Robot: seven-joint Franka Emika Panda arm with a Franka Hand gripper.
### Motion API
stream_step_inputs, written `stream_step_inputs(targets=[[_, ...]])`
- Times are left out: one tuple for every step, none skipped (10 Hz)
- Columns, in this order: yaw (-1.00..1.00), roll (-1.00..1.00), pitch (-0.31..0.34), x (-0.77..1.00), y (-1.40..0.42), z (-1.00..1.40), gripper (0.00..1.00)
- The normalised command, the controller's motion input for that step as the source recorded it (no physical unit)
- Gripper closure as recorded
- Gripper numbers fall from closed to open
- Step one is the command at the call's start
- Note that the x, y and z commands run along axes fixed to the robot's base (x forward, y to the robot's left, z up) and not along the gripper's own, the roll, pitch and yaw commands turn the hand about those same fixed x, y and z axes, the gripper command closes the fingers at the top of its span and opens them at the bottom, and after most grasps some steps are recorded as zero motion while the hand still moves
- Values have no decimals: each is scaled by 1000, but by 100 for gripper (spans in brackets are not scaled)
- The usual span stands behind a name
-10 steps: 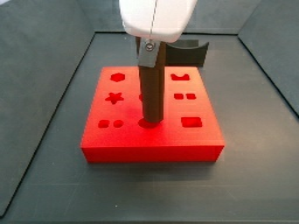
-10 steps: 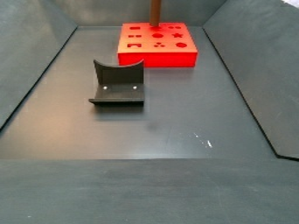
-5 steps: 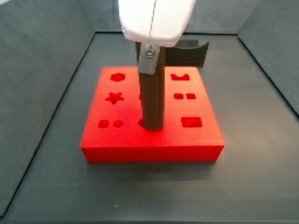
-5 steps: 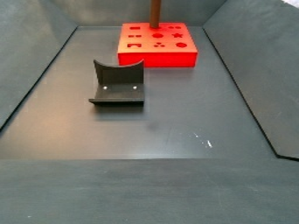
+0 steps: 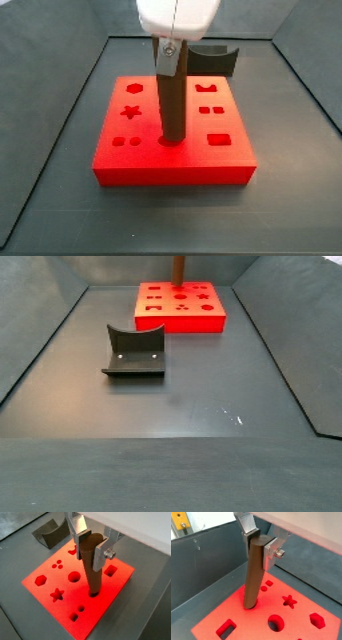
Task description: Insert the oval object.
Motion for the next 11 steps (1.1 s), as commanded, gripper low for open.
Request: stream_step_inputs(targets=[[0,6,10,0,0,-226,100],[0,0,0,0,0,-177,100],[0,0,0,0,0,-189,100],[0,0,0,0,0,-223,100],[0,14,10,0,0,-340,100],[180,166,26,0,-43,-491,100],[69,326,71,0,-63,-186,100],[0,139,34,-74,0,-97,100],[0,4,0,-69,0,-66,100],[0,54,16,0,0,-106,100],[0,109,24,11,0,-297,100]])
